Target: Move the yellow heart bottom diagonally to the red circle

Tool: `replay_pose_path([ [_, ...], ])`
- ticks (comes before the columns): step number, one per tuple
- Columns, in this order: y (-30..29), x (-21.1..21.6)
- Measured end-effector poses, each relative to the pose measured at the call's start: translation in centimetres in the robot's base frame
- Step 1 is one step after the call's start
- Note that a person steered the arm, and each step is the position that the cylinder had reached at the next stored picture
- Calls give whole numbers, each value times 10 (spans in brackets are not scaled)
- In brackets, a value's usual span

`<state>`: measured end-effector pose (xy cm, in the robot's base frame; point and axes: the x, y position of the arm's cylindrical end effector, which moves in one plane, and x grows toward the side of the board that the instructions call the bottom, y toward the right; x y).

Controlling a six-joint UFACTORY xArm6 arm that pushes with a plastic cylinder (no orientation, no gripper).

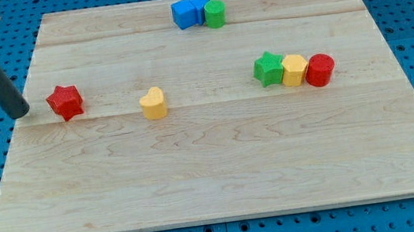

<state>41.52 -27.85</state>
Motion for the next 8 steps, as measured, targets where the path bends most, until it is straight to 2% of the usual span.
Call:
replay_pose_path([
  [1, 27, -1],
  [4, 174, 37],
  [7, 276, 1],
  [8, 326, -5],
])
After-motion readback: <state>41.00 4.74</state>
